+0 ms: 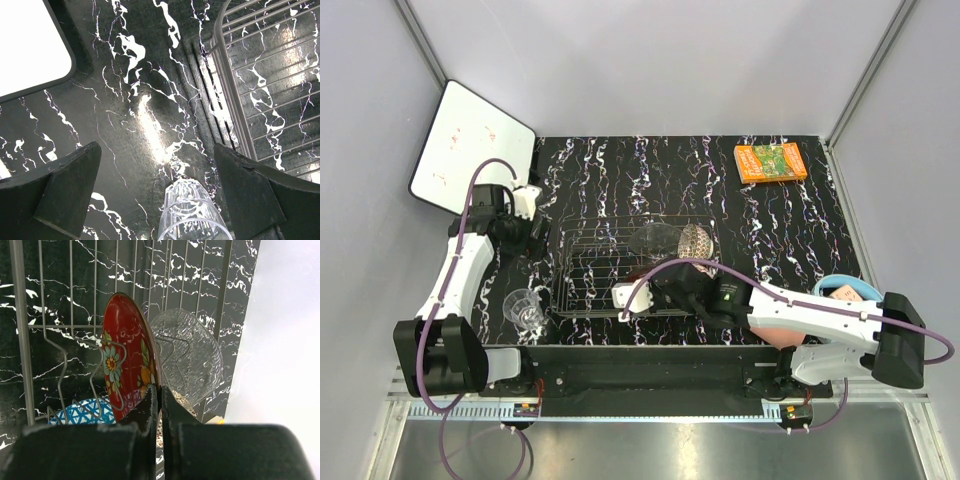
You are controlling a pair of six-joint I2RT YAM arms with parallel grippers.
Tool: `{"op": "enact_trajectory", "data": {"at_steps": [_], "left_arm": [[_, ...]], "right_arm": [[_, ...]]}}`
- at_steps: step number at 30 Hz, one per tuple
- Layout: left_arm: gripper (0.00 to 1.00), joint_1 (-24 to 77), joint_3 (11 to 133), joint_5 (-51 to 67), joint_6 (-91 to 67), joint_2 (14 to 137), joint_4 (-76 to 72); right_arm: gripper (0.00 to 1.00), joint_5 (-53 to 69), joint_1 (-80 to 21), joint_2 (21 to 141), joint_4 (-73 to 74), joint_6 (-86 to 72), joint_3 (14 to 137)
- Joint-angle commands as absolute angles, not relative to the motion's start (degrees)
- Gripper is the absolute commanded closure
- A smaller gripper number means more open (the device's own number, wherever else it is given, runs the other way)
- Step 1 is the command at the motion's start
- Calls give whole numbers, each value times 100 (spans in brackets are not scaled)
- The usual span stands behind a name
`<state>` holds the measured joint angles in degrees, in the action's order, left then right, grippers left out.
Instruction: Load the mixed dishes into the dish rack
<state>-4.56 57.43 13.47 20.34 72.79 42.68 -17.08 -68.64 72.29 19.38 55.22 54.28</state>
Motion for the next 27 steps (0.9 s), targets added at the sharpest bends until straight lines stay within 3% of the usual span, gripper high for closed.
{"op": "enact_trajectory", "data": {"at_steps": [1,5,8,9,10,13,18,22,27], "left_arm": [[1,-501,5651,1380,2048,7084,4034],[1,-510,5651,1406,2048,7084,4043],[1,-510,5660,1415,2057,7075,4043],[1,-510,5660,1424,2065,7075,4043],[1,-510,5669,1415,2065,7066,4052],[1,-519,5678,1406,2092,7075,4060],[1,-519,5774,1397,2101,7084,4096],[1,-519,5871,1363,2109,7040,4183],[1,-667,6143,1406,2250,6917,4561]], "right_arm": [[100,-1837,-6899,7321,1767,5274,5458],[100,-2047,-6891,7575,1732,4985,5440],[78,-2381,-6891,7769,1731,4695,5467],[76,-2495,-6873,7778,1723,4563,5493],[66,-2505,-6847,7744,1731,4414,5502],[50,-2584,-6706,7630,1784,4008,5555],[40,-2812,-6618,7401,2030,3648,5669],[27,-2883,-6609,7137,2372,3437,5774],[26,-3163,-6618,6733,2723,2920,6265]]}}
